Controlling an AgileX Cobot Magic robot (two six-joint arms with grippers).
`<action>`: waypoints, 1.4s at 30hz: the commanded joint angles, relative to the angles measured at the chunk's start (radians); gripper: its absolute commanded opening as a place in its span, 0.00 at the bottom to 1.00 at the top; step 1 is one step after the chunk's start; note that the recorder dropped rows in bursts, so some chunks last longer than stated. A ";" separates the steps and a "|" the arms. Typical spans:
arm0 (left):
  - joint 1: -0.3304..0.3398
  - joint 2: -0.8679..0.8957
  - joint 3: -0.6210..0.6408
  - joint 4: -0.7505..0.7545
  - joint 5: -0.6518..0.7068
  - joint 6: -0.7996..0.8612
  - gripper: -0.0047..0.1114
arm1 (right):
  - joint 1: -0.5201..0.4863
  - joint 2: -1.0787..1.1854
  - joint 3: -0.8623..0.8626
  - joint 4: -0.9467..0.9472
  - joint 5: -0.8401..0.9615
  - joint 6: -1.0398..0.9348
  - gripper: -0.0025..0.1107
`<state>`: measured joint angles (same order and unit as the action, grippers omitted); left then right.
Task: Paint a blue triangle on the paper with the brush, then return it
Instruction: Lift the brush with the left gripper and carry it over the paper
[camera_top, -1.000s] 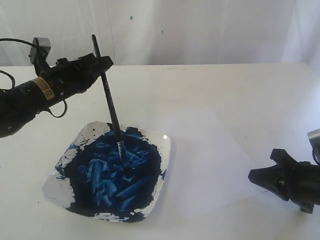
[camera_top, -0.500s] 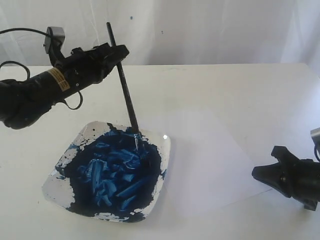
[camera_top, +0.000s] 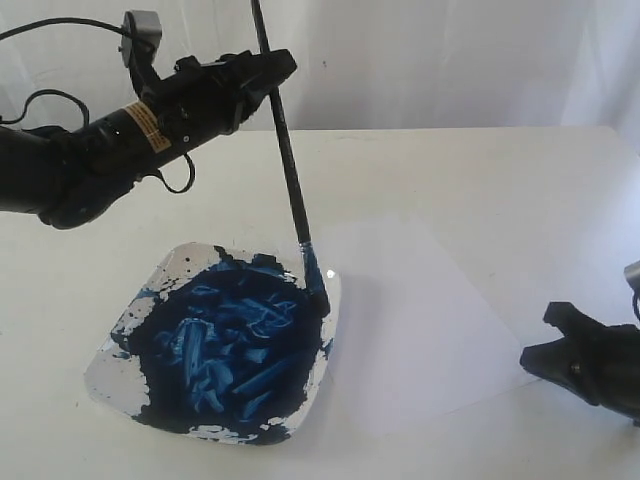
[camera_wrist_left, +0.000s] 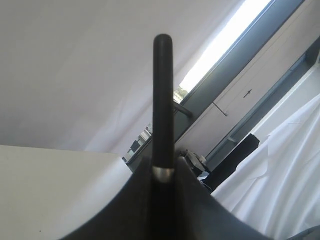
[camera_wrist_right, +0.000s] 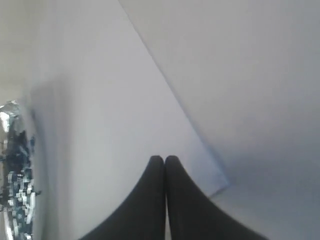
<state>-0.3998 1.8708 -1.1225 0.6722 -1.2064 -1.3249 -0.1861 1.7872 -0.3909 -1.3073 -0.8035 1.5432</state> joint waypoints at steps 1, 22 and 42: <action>-0.011 -0.014 -0.007 -0.029 -0.015 0.010 0.04 | 0.085 -0.088 0.003 -0.004 0.168 0.013 0.02; -0.011 -0.014 -0.007 -0.039 -0.015 0.010 0.04 | 0.107 -0.015 -0.037 0.015 0.129 0.030 0.02; -0.109 0.013 -0.007 -0.114 0.001 0.043 0.04 | 0.107 -0.015 -0.037 0.018 0.137 0.026 0.02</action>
<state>-0.4858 1.8771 -1.1225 0.5845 -1.2064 -1.2880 -0.0808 1.7680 -0.4246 -1.2862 -0.6694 1.5699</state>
